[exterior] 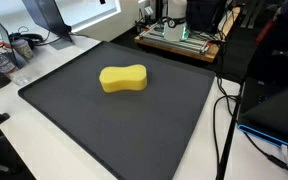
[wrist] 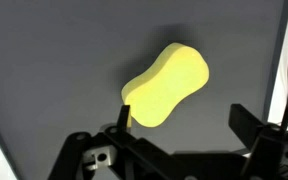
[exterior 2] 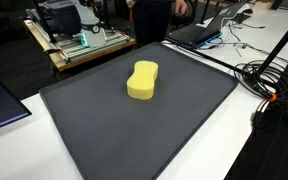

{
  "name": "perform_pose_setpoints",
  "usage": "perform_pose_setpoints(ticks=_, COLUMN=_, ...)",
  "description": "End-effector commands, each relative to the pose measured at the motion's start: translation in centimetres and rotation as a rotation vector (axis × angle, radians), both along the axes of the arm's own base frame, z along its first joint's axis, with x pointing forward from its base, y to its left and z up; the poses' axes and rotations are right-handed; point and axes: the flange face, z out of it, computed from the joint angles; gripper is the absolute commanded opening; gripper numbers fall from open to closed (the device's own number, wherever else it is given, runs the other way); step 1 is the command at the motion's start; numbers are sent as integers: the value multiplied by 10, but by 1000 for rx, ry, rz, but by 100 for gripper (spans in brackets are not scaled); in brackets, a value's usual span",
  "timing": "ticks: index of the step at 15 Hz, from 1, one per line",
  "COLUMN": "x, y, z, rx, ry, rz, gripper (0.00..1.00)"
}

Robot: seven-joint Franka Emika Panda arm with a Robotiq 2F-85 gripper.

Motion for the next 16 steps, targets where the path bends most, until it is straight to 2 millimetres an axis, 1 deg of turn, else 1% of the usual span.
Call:
perform_pose_setpoints(ticks=1, x=0, y=0, z=0, rx=0, ry=1, rz=0, gripper=100)
perform_pose_setpoints(ticks=8, x=0, y=0, z=0, rx=0, ry=1, rz=0, gripper=100)
perform_pose_setpoints(ticks=11, x=-12, y=22, z=10, rx=28, ry=9, rz=57, gripper=100)
perform_pose_setpoints(ticks=12, x=-20, y=35, z=16, rx=45, ry=13, rz=91, gripper=100)
perform_pose_setpoints(ticks=13, x=-24, y=43, z=19, rx=57, ry=17, rz=116, gripper=100)
perform_pose_setpoints(ticks=16, x=-46, y=73, z=37, rx=103, ry=17, rz=188, gripper=100)
